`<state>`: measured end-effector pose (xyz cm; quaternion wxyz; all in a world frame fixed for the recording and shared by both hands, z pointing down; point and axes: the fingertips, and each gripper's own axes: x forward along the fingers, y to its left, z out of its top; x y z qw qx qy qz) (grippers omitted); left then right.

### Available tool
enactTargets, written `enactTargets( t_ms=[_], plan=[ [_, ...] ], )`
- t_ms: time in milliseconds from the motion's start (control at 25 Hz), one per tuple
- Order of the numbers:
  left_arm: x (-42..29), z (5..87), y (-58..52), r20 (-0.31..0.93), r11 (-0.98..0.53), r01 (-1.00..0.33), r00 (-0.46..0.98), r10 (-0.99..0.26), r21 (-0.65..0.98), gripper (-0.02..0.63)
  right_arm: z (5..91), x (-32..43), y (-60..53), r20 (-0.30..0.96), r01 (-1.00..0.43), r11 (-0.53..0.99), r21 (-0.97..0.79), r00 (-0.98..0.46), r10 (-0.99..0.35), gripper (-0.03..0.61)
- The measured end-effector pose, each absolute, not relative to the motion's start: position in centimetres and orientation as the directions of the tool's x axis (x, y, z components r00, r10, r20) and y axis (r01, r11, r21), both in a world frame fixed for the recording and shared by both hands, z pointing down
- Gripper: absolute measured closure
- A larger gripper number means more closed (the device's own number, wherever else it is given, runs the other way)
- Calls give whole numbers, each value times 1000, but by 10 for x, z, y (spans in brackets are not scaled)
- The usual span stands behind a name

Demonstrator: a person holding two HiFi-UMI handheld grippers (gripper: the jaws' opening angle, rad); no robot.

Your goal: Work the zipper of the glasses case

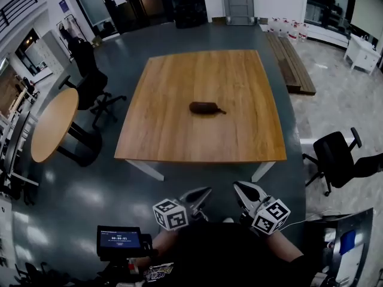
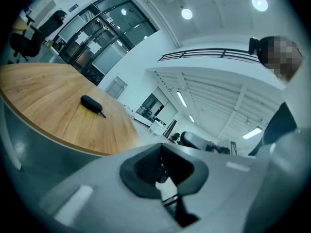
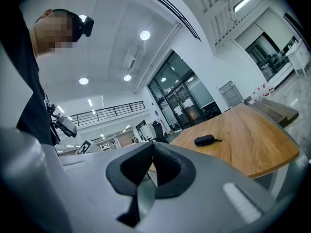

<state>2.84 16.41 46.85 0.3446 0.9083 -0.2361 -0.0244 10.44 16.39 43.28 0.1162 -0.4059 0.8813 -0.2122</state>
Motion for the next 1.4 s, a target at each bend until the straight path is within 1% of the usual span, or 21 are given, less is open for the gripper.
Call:
enactTargets(
  t_ms=[120, 240, 400, 640, 880, 1000, 1080, 1200, 1280, 1400],
  plan=[
    [28, 471, 165, 130, -644, -413, 889, -440, 644, 611, 438, 105, 163, -32, -655, 568, -498, -641, -767, 566],
    [22, 474, 156, 141, -633, -417, 887, -439, 652, 611, 444, 99, 153, -18, -651, 557, -515, -642, -767, 545],
    [10, 481, 128, 145, -611, -415, 886, -441, 674, 611, 448, 91, 129, -3, -657, 535, -530, -630, -776, 541],
    [-3, 488, 67, 126, -581, -377, 896, -425, 721, 611, 455, 82, 70, 44, -683, 489, -543, -604, -795, 541],
    [-41, 493, -11, 110, -571, -354, 902, -417, 741, 611, 465, 54, -8, 84, -712, 440, -547, -569, -818, 528],
    [-55, 498, -34, 109, -563, -350, 903, -416, 749, 611, 470, 41, -38, 110, -725, 442, -528, -575, -811, 506],
    [-63, 503, -45, 109, -547, -340, 905, -411, 765, 611, 475, 31, -58, 139, -743, 451, -494, -580, -803, 472],
    [-72, 511, -59, 110, -527, -332, 907, -407, 782, 611, 492, 24, -85, 191, -766, 474, -435, -593, -782, 452],
    [-76, 515, -66, 110, -513, -324, 909, -403, 795, 611, 511, 26, -102, 247, -777, 497, -387, -607, -756, 424],
    [-75, 519, -71, 116, -498, -304, 920, -373, 812, 611, 548, 41, -134, 377, -792, 553, -259, -610, -697, 364]
  ],
)
